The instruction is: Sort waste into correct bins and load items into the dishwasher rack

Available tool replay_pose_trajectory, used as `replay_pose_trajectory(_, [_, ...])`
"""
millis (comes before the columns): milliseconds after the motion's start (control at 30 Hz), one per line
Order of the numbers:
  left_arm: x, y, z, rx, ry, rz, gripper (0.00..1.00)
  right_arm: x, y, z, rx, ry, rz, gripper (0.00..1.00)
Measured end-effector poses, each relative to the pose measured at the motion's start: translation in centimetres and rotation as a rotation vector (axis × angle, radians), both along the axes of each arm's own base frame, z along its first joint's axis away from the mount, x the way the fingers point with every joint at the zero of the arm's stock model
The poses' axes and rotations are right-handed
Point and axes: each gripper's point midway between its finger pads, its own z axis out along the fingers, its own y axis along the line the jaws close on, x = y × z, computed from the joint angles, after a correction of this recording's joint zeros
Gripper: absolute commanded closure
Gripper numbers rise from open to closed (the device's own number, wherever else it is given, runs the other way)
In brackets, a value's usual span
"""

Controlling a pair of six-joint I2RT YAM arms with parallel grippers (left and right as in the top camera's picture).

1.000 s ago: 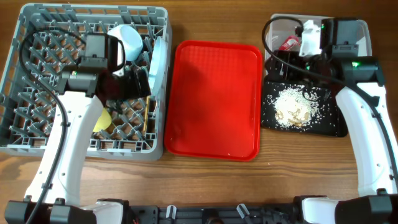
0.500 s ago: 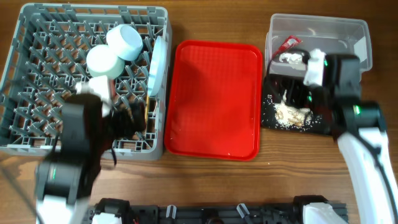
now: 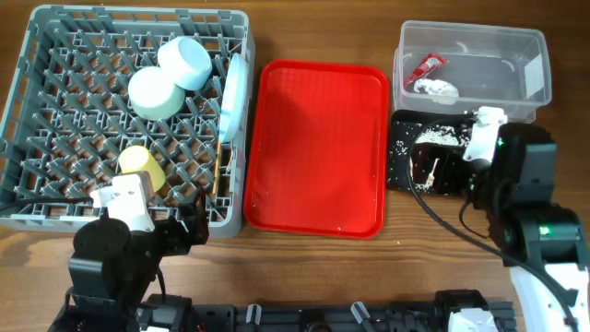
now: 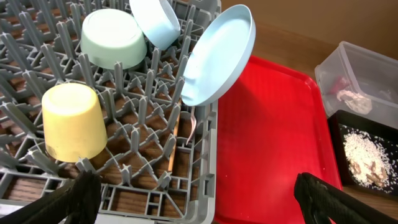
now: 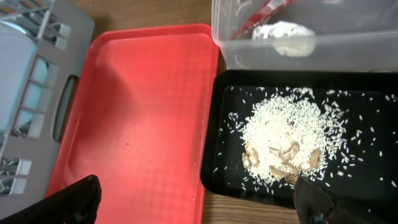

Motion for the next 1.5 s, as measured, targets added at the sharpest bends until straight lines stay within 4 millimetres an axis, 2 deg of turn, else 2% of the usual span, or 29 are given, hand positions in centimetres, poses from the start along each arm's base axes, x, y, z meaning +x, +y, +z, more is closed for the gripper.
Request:
replay_pose_trajectory(367, [-1.0,0.2,-1.5,0.011,0.074,0.000,0.00,1.8,0.0,-5.9,-0.006,0.223,0.000,0.00])
replay_pose_trajectory(500, [-1.3,0.2,-1.9,0.014,0.094,0.000,0.00,1.7,0.0,-6.1,-0.006,0.232,0.000,0.00])
replay_pose_trajectory(600, [-1.4,0.2,-2.0,0.015,0.098,0.000,0.00,1.5,0.0,-5.1,-0.009,0.191,-0.003,0.00])
replay_pose_trajectory(700, [-1.4,0.2,-2.0,0.015,0.101,0.000,0.00,2.0,-0.3,-2.1,-0.017,0.038,-0.013,0.00])
replay_pose_trajectory(767, [-1.5,0.2,-2.1,0.015,0.102,0.000,0.00,2.4,-0.4,1.7,-0.036,-0.175,0.001,0.00])
replay_pose_trajectory(833, [-1.5,0.2,-2.2,0.016,0.106,0.000,0.00,1.9,-0.4,3.6,-0.057,-0.311,0.017,0.00])
replay_pose_trajectory(933, [-1.5,0.2,-2.2,0.016,0.106,0.000,0.00,0.6,-0.4,4.8,-0.078,-0.480,0.027,0.00])
replay_pose_trajectory(967, [-1.5,0.2,-2.2,0.016,0.107,0.001,0.00,-0.4,-0.1,5.6,-0.084,-0.611,0.039,0.00])
replay_pose_trajectory(1000, [-1.5,0.2,-2.3,0.016,0.109,0.000,0.00,-0.6,0.0,6.9,-0.081,-0.740,0.039,0.00])
replay_pose_trajectory(1067, [-1.5,0.2,-2.3,0.016,0.111,0.000,0.00,-2.5,0.4,6.7,-0.077,-0.872,0.051,0.00])
replay_pose_trajectory(1167, [-1.5,0.2,-2.3,0.016,0.110,0.000,0.00,-3.6,0.4,5.7,-0.074,-0.963,0.048,0.00])
replay_pose_trajectory(1267, [-1.5,0.2,-2.3,0.016,0.109,0.000,0.00,-4.1,0.4,4.1,-0.071,-1.037,0.044,0.00])
replay_pose_trajectory(1367, [-1.5,0.2,-2.3,0.016,0.109,0.000,0.00,-4.1,0.4,3.7,-0.070,-1.087,0.041,0.00])
replay_pose_trajectory(1500, [-1.5,0.2,-2.3,0.016,0.109,0.000,0.00,-3.4,0.2,1.0,-0.104,-1.043,0.042,0.00])
